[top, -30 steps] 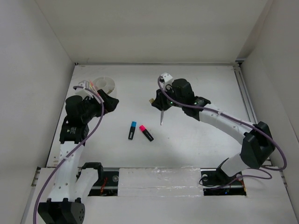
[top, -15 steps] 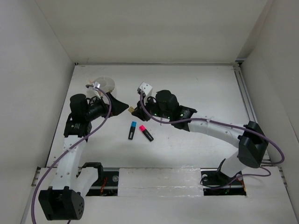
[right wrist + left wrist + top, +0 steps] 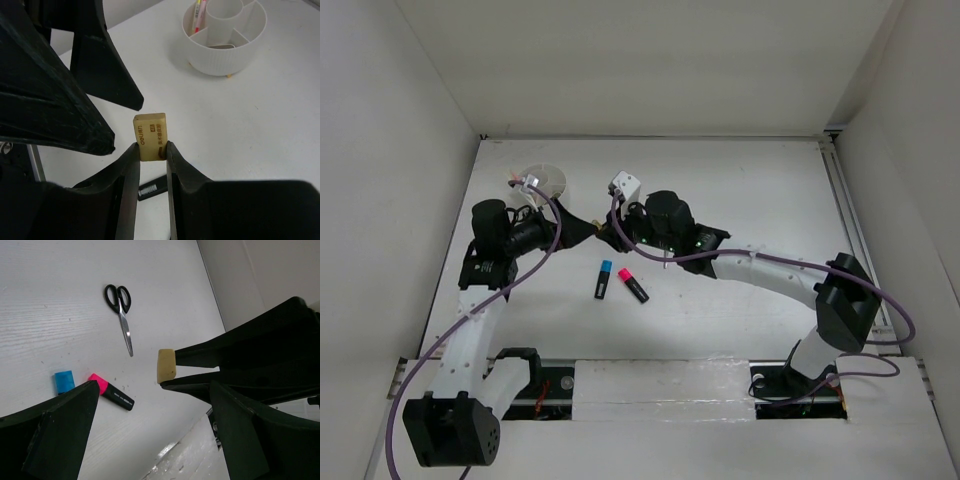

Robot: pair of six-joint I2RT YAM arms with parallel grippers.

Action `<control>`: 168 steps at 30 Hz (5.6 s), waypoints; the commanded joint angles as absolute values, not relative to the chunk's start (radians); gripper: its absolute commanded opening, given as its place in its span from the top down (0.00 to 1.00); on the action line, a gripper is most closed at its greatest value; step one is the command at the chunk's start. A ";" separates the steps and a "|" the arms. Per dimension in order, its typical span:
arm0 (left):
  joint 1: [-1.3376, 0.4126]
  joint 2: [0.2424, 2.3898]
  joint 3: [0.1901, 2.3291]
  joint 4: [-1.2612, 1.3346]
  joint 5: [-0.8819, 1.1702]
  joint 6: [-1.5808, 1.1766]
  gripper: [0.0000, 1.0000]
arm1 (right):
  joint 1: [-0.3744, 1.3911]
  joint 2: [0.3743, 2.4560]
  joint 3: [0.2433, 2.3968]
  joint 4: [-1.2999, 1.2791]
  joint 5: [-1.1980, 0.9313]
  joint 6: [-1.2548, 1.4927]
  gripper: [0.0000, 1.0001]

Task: Sort the stationery into containers
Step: Place the stationery in the storage box.

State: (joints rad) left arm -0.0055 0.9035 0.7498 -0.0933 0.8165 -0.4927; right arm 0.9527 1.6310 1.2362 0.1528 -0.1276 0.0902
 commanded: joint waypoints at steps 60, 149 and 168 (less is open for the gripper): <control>0.032 0.925 0.747 -0.035 0.870 -0.491 0.51 | 1.066 1.672 1.348 0.301 -0.181 0.101 1.00; 0.051 1.813 1.781 -0.523 -0.071 -0.469 1.00 | 0.861 1.127 1.011 -0.314 0.569 0.548 0.00; 0.051 1.756 1.753 -0.495 -0.012 -0.460 1.00 | 0.861 1.146 1.002 -0.285 0.508 0.529 0.00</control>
